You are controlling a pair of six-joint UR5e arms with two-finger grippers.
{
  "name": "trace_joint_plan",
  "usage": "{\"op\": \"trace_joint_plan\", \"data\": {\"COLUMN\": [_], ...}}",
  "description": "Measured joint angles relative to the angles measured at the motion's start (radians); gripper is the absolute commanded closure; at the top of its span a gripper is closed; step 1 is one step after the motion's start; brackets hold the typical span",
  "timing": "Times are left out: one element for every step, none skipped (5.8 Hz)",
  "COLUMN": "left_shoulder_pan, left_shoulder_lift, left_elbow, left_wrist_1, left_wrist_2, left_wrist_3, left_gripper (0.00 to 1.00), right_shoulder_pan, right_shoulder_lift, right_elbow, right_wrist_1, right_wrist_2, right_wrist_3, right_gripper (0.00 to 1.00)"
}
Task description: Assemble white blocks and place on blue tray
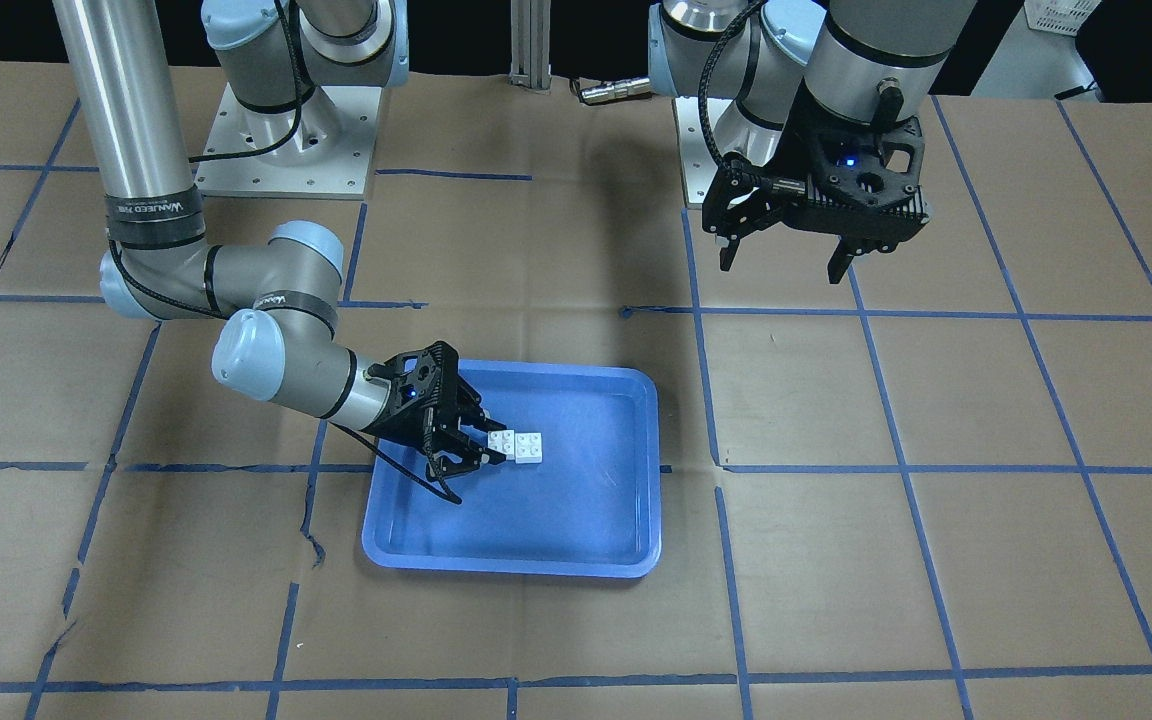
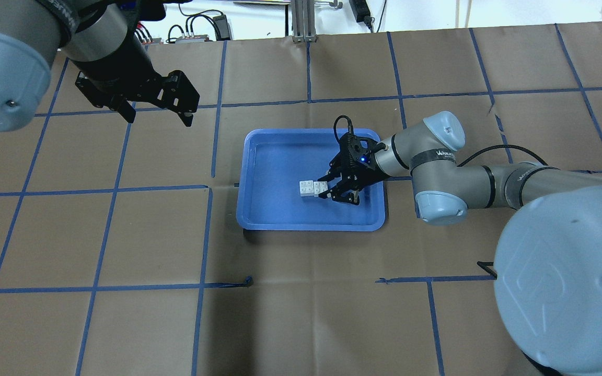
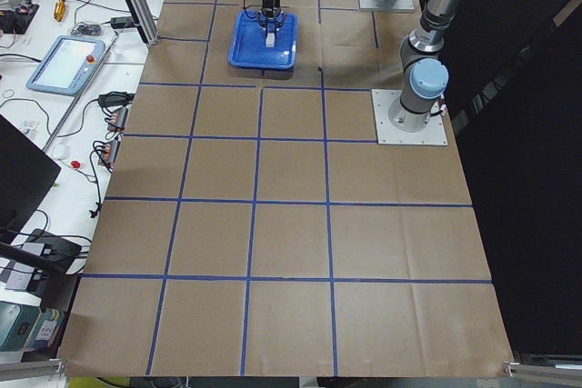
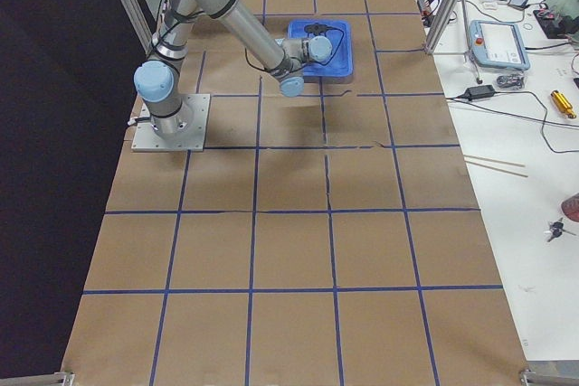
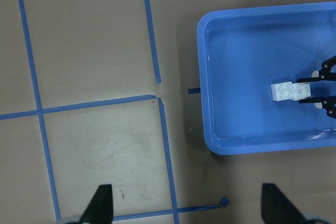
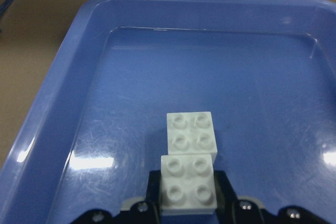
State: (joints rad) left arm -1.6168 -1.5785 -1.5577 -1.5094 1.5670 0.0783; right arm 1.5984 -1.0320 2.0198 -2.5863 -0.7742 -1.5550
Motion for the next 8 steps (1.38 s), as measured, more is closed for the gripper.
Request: {"op": "trace_joint_plan", "data": {"left_shoulder_pan": [0.0, 0.0, 0.0, 0.0, 0.0, 0.0, 0.0, 0.004], "left_shoulder_lift": [0.0, 0.0, 0.0, 0.0, 0.0, 0.0, 0.001, 0.002], "left_elbow": [0.0, -0.001, -0.001, -0.001, -0.001, 0.0, 0.001, 0.002], "left_wrist_1": [0.0, 0.0, 0.0, 0.0, 0.0, 0.001, 0.002, 0.003], "left_wrist_2": [0.0, 0.0, 0.001, 0.001, 0.001, 0.0, 0.0, 0.0], "left_wrist_3": [0.0, 0.0, 0.0, 0.0, 0.0, 0.0, 0.002, 0.006], "left_gripper": [0.01, 0.01, 0.01, 0.01, 0.01, 0.01, 0.01, 0.01], "right_shoulder_pan": [0.0, 0.0, 0.0, 0.0, 0.0, 0.0, 0.0, -0.002], "right_shoulder_lift": [0.001, 0.001, 0.002, 0.002, 0.001, -0.004, -0.014, -0.026], "right_elbow": [-0.001, -0.001, -0.002, -0.002, -0.004, -0.013, -0.037, -0.06], "right_wrist_1": [0.0, -0.001, -0.001, -0.002, -0.002, -0.001, 0.003, 0.009], "right_wrist_2": [0.01, 0.024, 0.029, 0.031, 0.03, 0.023, 0.008, -0.014], "right_wrist_3": [0.0, 0.0, 0.001, 0.001, 0.008, 0.043, 0.093, 0.166], "right_gripper": [0.4, 0.29, 0.17, 0.0, 0.0, 0.0, 0.0, 0.0]}}
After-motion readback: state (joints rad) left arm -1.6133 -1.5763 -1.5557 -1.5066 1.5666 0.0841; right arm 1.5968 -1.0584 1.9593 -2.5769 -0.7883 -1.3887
